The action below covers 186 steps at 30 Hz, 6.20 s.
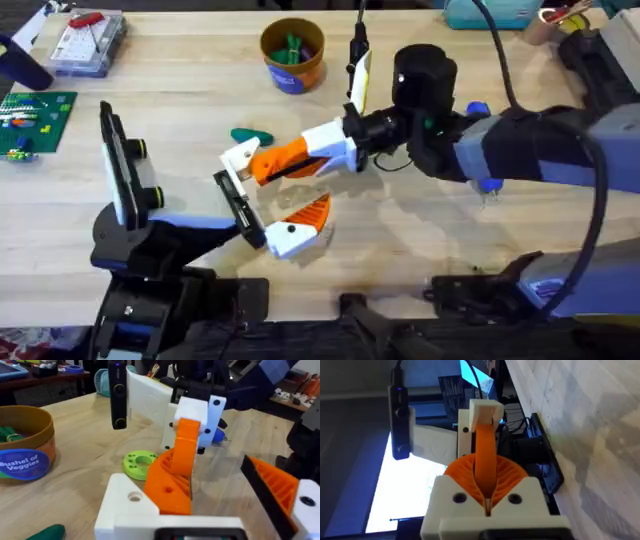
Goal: Pick up the gripper from the table and insert it into the empty holder that is missing its gripper. Then pick up a screw, insert it into the mounting hole, and use the screwdriver to tighten it. Finally, clean up the table by picking up the vegetable and placing it into the bucket.
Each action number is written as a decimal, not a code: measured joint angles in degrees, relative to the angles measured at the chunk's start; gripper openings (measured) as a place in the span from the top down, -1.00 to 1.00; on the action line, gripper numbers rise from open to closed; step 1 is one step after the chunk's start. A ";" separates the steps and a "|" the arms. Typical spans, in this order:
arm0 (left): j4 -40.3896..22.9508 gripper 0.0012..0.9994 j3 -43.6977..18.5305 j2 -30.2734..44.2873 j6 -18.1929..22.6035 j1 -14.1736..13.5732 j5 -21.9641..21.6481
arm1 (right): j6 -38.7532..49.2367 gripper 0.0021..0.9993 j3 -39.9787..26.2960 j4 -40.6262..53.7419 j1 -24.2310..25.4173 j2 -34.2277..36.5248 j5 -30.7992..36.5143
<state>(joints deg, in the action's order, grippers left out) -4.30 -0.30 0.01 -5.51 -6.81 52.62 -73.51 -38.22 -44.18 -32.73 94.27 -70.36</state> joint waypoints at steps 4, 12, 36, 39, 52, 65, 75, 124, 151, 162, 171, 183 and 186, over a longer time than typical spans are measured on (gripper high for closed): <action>0.00 -0.97 0.00 -0.02 -0.12 0.01 -0.08 | 0.19 0.97 -0.04 -0.20 0.00 0.00 -0.01; 0.00 -0.97 0.00 -0.01 -0.10 0.01 -0.11 | 0.23 0.97 -0.06 -0.20 0.00 0.00 -0.01; 0.00 -0.97 0.00 0.00 0.00 -0.02 0.11 | -12.05 0.97 -0.26 -17.73 -0.04 7.33 -1.49; -0.02 -0.97 0.00 0.00 -0.34 -0.02 0.28 | -12.65 0.97 -0.72 -18.39 -0.04 8.29 -1.50; 0.00 -0.97 0.00 -0.02 -0.91 0.01 0.03 | -14.19 0.97 -5.59 -18.38 -0.61 12.43 -3.50; 0.02 -0.97 0.00 -0.01 -0.97 0.29 -0.40 | -14.81 0.97 -7.37 -18.41 -1.88 13.86 -3.40; 0.05 -0.98 0.00 -0.01 -0.97 0.33 -0.40 | -14.81 0.97 -7.38 -18.41 -1.92 13.86 -3.40; -0.09 -0.97 0.00 0.00 -0.51 -0.17 1.81 | -6.29 -0.99 -7.47 -2.69 1.76 6.73 -4.24; -0.08 -0.97 0.00 0.00 -0.51 -0.17 1.81 | 1.56 0.14 -7.47 -1.99 1.66 7.65 -6.00; -0.11 -0.97 0.00 0.00 -0.30 -0.17 1.74 | 1.54 0.99 -7.47 -1.93 1.54 8.80 -5.99; -0.08 -0.97 0.00 0.00 -0.32 -0.17 1.63 | 1.52 0.99 -7.47 -1.97 1.41 8.80 -5.78; -0.06 -0.97 0.00 0.00 -0.39 -0.01 1.16 | 1.30 0.99 -7.47 -2.08 0.98 8.80 -4.46; -0.06 -0.97 0.00 -0.02 -0.44 0.01 1.11 | 1.30 0.99 -7.42 -2.09 0.98 8.75 -4.17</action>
<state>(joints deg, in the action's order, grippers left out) -4.36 -0.30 -0.01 -5.95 -6.81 53.74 -72.20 -45.64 -46.27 -31.75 103.02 -74.53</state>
